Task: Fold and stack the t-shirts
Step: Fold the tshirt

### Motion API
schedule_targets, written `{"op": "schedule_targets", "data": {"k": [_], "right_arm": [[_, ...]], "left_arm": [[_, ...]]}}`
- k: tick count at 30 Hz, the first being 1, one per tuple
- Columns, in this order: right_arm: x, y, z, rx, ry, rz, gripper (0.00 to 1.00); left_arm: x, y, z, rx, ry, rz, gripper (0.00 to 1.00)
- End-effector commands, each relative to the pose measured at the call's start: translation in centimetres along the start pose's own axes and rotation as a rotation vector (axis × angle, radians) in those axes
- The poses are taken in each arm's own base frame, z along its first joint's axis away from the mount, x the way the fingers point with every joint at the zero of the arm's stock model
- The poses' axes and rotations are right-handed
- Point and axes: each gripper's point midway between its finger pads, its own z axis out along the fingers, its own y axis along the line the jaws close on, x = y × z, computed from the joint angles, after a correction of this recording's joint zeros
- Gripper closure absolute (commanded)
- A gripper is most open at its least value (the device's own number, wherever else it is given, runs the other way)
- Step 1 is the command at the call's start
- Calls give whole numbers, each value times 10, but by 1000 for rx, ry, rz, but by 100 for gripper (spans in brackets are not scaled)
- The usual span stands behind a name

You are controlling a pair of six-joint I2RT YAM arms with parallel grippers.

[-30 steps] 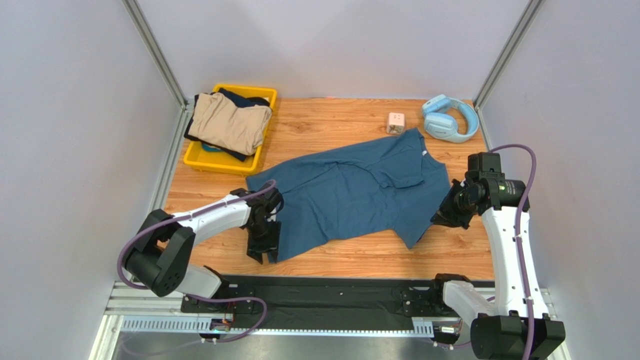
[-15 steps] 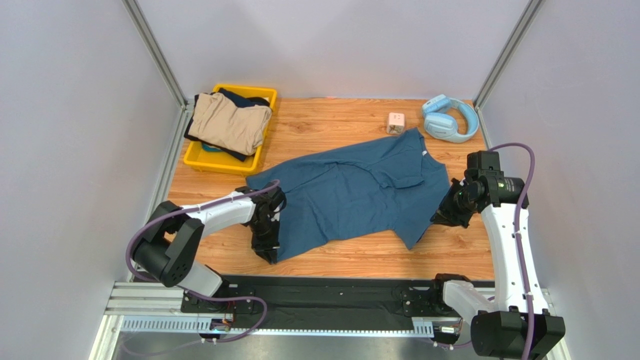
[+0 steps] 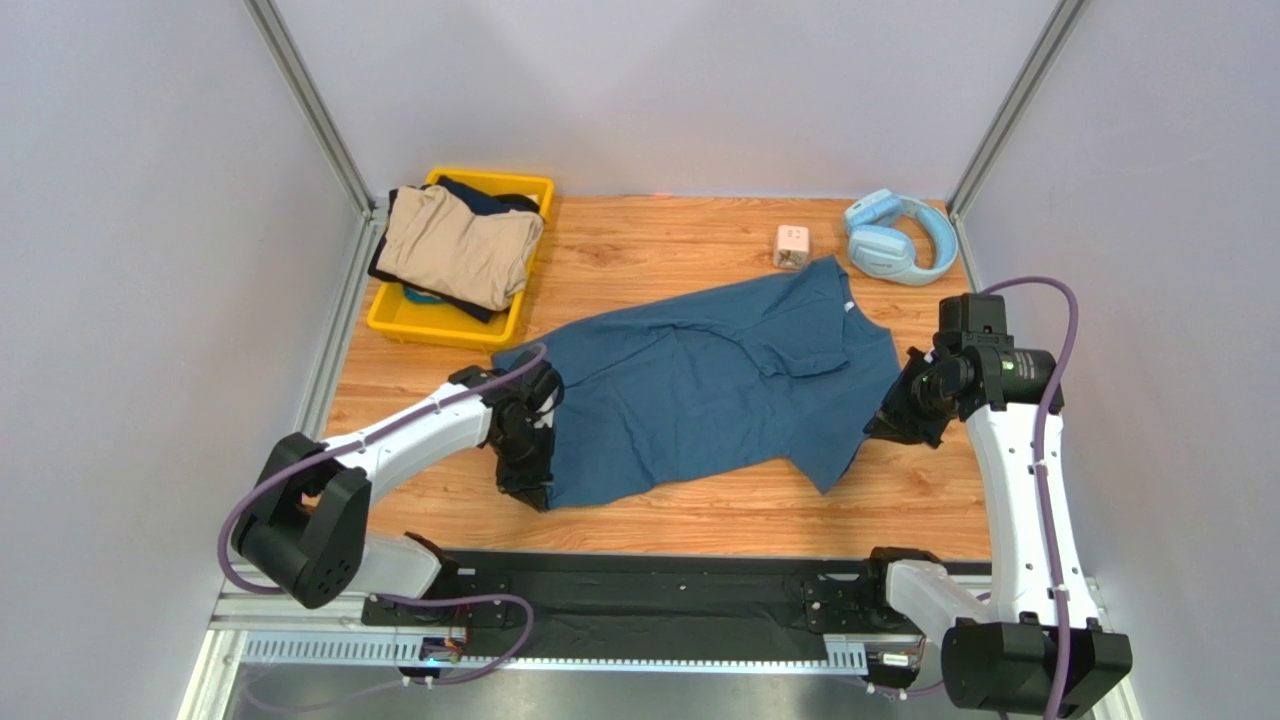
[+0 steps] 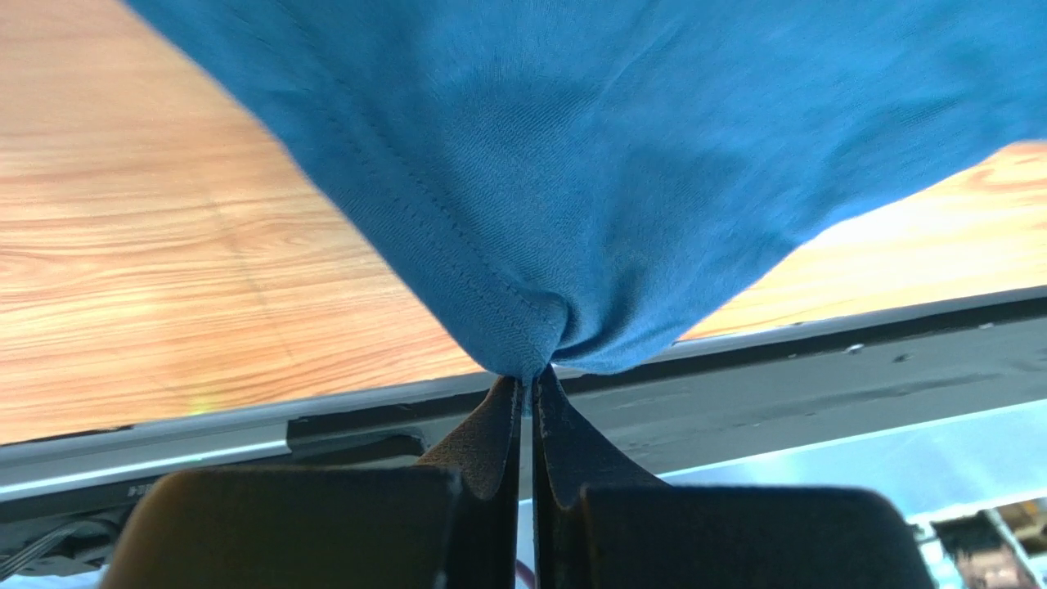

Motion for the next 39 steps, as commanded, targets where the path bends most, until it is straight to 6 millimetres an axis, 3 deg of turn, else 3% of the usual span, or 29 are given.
{"op": "schedule_targets", "data": {"k": [1,5,12,13,15,16,21,22,25,29,30,31,39], "right_arm": [[-12,16,-6,-44,3,30,100],[-41,35,1,-81,-27,33,100],[-110,75,14,-133,-93,11,100],[-117,77,28,-117,-63,12,100],[-136,88,31,-132,-76,-10,100],[-141,89,48,-115,-35,-9,100],[-176,108,73,-132,-16,-29,100],[-179,107,89,-113,16,-21,100],[-196,116,104,-122,18,-18,100],[-220,130,116,-140,5,-11,100],[-221,130,127,-131,28,-4,100],[-232,137,122,-152,1,-8,100],[-242,140,147,-144,24,0,100]], "left_arm": [[-28,-2,-22,13,-100,2,100],[-52,-1,-32,7,-135,-9,100],[-113,7,-59,-12,-244,-63,100],[-119,10,-61,-25,-254,-70,100],[-138,17,-66,-42,-271,-97,100],[-144,20,-68,-55,-275,-97,100],[-177,30,-75,-75,-275,-125,100],[-180,31,-75,-77,-274,-123,100],[-189,33,-69,-89,-246,-123,100],[-195,34,-64,-90,-227,-126,100],[-196,35,-64,-90,-228,-129,100],[-197,35,-61,-87,-217,-130,100],[-191,41,-60,-110,-175,-112,100]]}}
